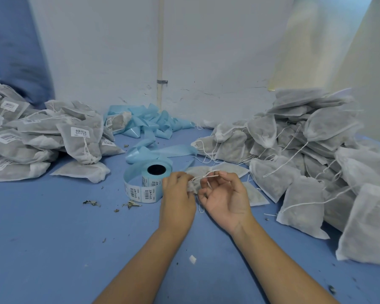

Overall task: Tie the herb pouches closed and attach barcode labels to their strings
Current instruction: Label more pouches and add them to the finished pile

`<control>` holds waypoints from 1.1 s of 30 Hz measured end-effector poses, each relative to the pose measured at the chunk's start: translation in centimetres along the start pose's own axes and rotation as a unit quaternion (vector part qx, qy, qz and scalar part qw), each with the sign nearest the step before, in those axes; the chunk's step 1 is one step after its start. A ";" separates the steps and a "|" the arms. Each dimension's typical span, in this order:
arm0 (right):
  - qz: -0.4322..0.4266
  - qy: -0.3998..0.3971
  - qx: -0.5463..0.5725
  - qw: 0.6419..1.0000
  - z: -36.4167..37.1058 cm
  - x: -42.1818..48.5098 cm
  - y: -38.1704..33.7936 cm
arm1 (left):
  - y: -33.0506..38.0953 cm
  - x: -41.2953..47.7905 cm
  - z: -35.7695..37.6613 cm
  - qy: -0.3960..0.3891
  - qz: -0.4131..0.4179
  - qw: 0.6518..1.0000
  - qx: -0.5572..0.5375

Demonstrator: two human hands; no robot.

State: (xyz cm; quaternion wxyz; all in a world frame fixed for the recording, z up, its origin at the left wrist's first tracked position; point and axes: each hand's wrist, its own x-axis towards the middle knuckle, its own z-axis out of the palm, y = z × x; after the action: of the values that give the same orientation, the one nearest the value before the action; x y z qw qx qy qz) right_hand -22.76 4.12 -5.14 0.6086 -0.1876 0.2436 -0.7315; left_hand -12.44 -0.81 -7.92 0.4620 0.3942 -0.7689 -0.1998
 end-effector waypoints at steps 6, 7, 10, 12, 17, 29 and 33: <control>0.018 -0.047 0.004 0.999 0.1 -0.2 -0.1 | 0.7 0.2 -0.8 0.068 -0.045 0.990 -0.112; 0.022 -0.055 0.005 0.998 0.1 -0.1 -0.1 | 1.0 0.2 -0.9 0.079 -0.055 0.984 -0.148; 0.024 -0.070 0.000 0.997 0.2 -0.2 0.1 | 1.6 0.6 -1.5 0.126 -0.093 0.957 -0.246; 0.021 -0.059 -0.005 0.998 0.3 -0.2 0.2 | 1.5 0.9 -1.7 0.152 -0.113 0.947 -0.259; -0.018 0.011 -0.055 0.998 0.5 -0.1 0.3 | 1.4 1.9 -2.2 0.135 -0.169 0.911 -0.352; -0.117 0.114 -0.209 0.964 0.6 0.3 1.5 | 2.1 2.4 -2.9 0.033 -0.177 0.834 -0.522; -0.126 0.131 -0.155 0.971 0.7 0.5 1.6 | 2.1 2.2 -2.8 -0.039 -0.175 0.757 -0.628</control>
State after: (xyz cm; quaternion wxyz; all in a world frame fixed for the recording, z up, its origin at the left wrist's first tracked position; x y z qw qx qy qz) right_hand -21.22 3.33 -5.52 0.4376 -0.2109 0.4061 -0.7740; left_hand -11.43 -1.11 -3.88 0.5327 0.1353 -0.4059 -0.7301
